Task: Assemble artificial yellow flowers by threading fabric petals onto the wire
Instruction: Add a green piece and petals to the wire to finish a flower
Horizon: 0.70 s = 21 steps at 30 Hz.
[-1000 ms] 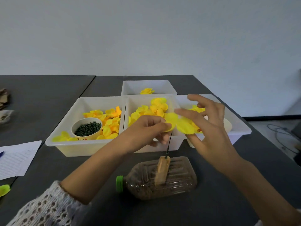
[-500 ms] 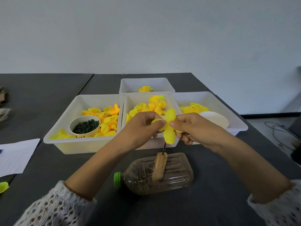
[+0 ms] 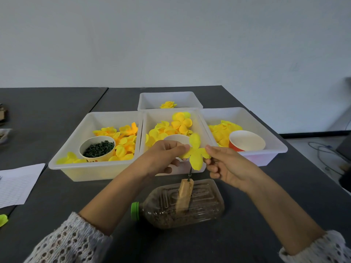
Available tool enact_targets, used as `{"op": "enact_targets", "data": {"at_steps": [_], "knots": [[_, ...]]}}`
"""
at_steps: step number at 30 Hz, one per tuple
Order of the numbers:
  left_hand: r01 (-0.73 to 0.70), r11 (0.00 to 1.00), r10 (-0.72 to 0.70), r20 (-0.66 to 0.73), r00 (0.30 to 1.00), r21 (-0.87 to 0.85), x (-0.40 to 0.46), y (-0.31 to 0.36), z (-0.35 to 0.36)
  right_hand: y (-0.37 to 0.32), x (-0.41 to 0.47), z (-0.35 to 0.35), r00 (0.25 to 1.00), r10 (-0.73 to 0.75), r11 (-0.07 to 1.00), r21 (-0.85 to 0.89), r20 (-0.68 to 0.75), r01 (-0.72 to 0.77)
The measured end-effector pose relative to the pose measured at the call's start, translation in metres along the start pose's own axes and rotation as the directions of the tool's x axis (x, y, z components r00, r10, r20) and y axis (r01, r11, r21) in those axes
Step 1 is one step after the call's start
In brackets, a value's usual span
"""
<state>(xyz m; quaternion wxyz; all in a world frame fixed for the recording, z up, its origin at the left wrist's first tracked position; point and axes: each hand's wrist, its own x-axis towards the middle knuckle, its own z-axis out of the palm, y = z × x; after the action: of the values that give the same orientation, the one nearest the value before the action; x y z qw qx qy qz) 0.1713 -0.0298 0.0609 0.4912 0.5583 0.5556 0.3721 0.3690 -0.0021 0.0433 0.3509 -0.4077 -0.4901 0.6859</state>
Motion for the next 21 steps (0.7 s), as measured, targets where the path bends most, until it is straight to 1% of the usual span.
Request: {"op": "enact_targets", "data": {"at_steps": [3, 6, 9, 13, 17, 21], "knots": [[-0.014, 1.0, 0.014, 0.02, 1.0, 0.005, 0.001, 0.0, 0.0, 0.0, 0.0, -0.002, 0.999, -0.02, 0.998, 0.063, 0.033, 0.018], [-0.006, 1.0, 0.006, 0.031, 0.999, 0.007, 0.002, -0.003, -0.001, 0.006, 0.002, -0.003, 1.0, 0.007, 0.994, 0.105, 0.03, -0.01], [0.025, 0.998, -0.022, 0.045, 0.999, -0.061, 0.002, -0.009, -0.002, 0.013, 0.005, -0.002, 0.998, 0.036, 0.987, 0.157, 0.049, -0.043], [0.031, 0.991, -0.02, 0.078, 0.997, -0.134, 0.004, -0.014, -0.004, 0.015, 0.008, -0.004, 0.997, 0.025, 0.978, 0.206, 0.073, -0.04], [0.022, 0.987, -0.01, 0.078, 0.997, -0.156, 0.005, -0.018, -0.007, 0.014, 0.01, -0.005, 0.996, 0.023, 0.979, 0.2, 0.086, -0.04], [0.021, 0.99, -0.008, 0.097, 0.995, -0.143, 0.005, -0.028, -0.011, 0.021, 0.01, -0.007, 0.992, 0.078, 0.984, 0.151, 0.096, -0.092]]}}
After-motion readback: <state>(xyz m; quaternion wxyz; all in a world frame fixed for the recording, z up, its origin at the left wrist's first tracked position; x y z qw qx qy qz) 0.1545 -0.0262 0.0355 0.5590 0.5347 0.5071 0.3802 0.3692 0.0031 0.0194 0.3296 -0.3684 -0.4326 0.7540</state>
